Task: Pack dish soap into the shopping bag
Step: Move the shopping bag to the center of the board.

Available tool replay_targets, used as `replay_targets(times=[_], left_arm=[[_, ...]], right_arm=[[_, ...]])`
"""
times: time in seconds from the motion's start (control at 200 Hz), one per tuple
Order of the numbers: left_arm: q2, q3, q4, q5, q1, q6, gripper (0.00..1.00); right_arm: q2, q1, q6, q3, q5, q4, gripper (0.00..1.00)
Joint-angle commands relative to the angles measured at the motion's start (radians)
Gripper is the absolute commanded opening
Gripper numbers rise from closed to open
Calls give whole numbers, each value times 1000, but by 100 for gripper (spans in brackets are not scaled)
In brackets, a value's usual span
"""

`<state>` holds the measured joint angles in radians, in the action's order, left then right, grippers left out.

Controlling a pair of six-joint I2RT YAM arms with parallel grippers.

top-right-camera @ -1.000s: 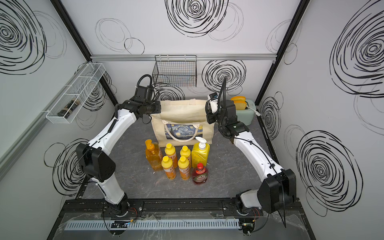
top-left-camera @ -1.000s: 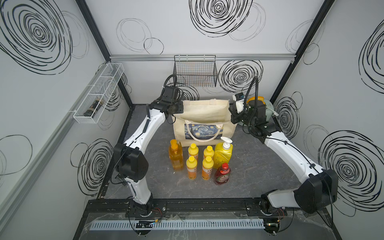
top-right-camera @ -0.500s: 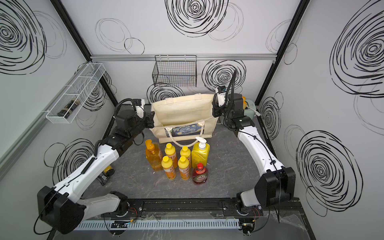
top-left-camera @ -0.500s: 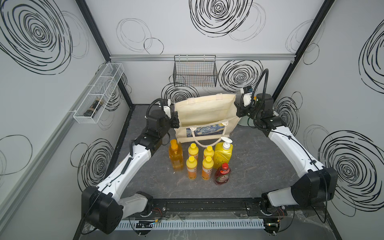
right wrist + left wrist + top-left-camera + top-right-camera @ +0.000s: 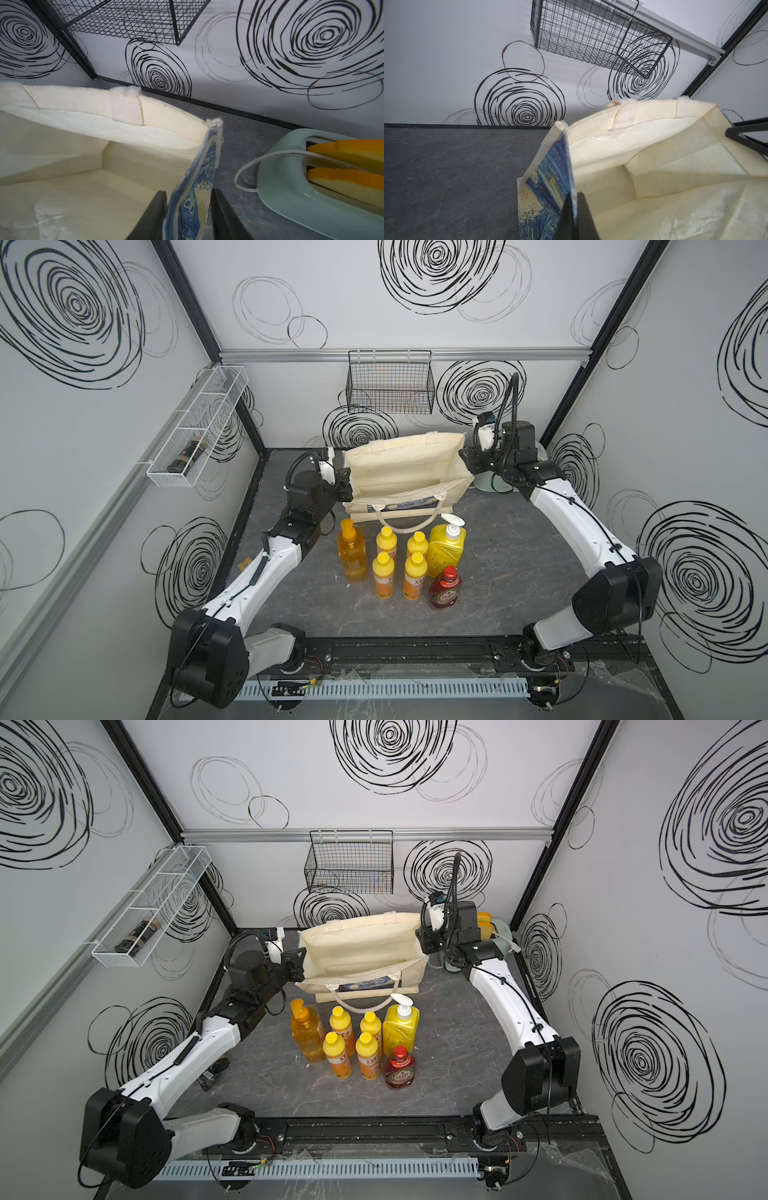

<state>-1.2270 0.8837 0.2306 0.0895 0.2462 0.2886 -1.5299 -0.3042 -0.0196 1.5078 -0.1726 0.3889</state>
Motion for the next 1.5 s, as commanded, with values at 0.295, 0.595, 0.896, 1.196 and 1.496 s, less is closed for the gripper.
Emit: replay_targets(times=[0.295, 0.595, 0.896, 1.196, 1.496], left_arm=[[-166, 218, -62, 207, -127, 24, 11], [-228, 274, -116, 301, -175, 60, 13], [-255, 318, -150, 349, -169, 135, 15], [-241, 305, -148, 334, -132, 111, 16], [-208, 261, -101, 347, -85, 47, 15]], right_arm=[[115, -236, 26, 170, 260, 249, 57], [256, -383, -79, 115, 298, 397, 69], [434, -631, -233, -6, 493, 494, 71], [545, -793, -360, -242, 602, 428, 73], [665, -824, -405, -423, 732, 309, 73]])
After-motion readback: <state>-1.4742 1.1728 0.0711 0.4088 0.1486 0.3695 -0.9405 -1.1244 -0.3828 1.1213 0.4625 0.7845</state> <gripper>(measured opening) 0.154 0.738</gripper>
